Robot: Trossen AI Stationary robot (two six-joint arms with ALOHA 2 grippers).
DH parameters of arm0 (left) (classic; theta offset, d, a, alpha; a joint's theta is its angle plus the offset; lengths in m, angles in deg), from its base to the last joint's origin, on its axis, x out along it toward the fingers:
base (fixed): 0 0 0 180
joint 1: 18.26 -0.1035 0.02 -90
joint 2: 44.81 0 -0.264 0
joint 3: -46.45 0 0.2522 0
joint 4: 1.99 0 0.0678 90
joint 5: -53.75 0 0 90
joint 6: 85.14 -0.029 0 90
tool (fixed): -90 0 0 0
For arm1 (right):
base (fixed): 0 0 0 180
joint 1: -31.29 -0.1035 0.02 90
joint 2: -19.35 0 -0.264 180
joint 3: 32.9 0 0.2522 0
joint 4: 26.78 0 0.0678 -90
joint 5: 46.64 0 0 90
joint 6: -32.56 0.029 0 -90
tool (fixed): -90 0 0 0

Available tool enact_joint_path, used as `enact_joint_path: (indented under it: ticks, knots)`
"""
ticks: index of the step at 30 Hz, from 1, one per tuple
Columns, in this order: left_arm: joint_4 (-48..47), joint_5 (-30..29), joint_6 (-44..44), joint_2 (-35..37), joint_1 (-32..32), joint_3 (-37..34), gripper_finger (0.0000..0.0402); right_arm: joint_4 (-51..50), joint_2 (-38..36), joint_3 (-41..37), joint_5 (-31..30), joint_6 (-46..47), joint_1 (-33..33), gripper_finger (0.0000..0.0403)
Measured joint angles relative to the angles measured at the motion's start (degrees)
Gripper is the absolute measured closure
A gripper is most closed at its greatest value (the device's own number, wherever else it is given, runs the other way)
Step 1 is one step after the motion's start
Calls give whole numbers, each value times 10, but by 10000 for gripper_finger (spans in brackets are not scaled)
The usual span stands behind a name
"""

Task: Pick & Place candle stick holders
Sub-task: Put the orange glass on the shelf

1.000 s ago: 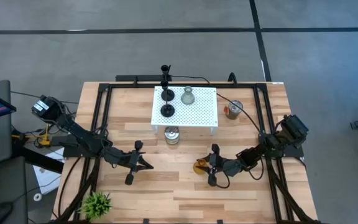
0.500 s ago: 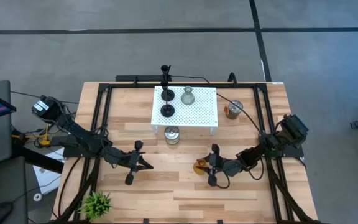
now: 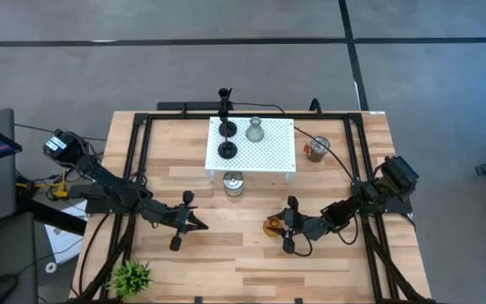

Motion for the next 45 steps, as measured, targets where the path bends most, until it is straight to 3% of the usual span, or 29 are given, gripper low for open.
enact_joint_path:
  ticks: [13,45]
  knots:
    - [0,0,0,0,0,0,394,-3,0,0,0,0,0,185]
    - [0,0,13,0,0,0,394,-1,0,0,0,0,1,203]
